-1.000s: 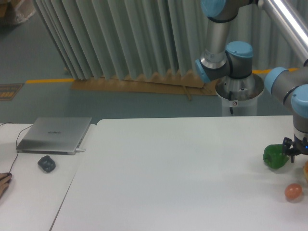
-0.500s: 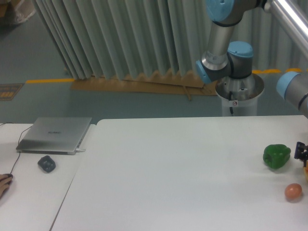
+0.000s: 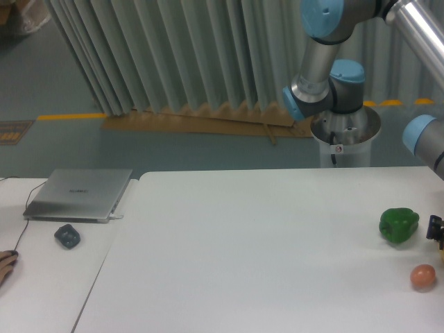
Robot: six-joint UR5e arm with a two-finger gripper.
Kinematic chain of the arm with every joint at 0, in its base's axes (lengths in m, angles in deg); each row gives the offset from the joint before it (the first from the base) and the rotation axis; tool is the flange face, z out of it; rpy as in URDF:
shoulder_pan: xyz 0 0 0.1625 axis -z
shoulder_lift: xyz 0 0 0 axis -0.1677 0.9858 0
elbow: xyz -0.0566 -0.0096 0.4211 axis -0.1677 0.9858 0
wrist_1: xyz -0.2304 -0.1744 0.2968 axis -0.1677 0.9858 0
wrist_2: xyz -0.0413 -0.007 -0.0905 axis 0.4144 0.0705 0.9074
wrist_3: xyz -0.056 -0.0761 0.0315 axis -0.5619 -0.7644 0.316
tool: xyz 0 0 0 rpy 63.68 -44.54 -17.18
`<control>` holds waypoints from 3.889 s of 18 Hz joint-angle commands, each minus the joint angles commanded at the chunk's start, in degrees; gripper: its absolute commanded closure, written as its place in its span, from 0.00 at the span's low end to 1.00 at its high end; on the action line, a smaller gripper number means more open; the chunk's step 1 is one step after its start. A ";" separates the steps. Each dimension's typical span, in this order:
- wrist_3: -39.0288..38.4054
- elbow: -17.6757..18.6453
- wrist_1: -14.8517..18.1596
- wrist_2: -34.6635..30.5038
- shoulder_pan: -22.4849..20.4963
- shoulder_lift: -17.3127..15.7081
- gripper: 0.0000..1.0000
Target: Place the bread in the basket
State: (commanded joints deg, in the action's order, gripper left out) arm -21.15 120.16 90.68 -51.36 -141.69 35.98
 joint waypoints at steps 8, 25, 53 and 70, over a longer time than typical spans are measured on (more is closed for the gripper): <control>0.97 0.26 0.52 -0.26 0.18 -0.70 0.66; 12.38 -3.68 12.05 5.36 -3.06 -11.60 0.67; 23.82 -5.45 -0.97 1.58 -12.66 -3.07 0.00; 22.94 0.08 4.91 0.61 4.11 -10.28 0.00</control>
State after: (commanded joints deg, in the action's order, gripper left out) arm 1.79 120.24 95.59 -50.74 -137.58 25.70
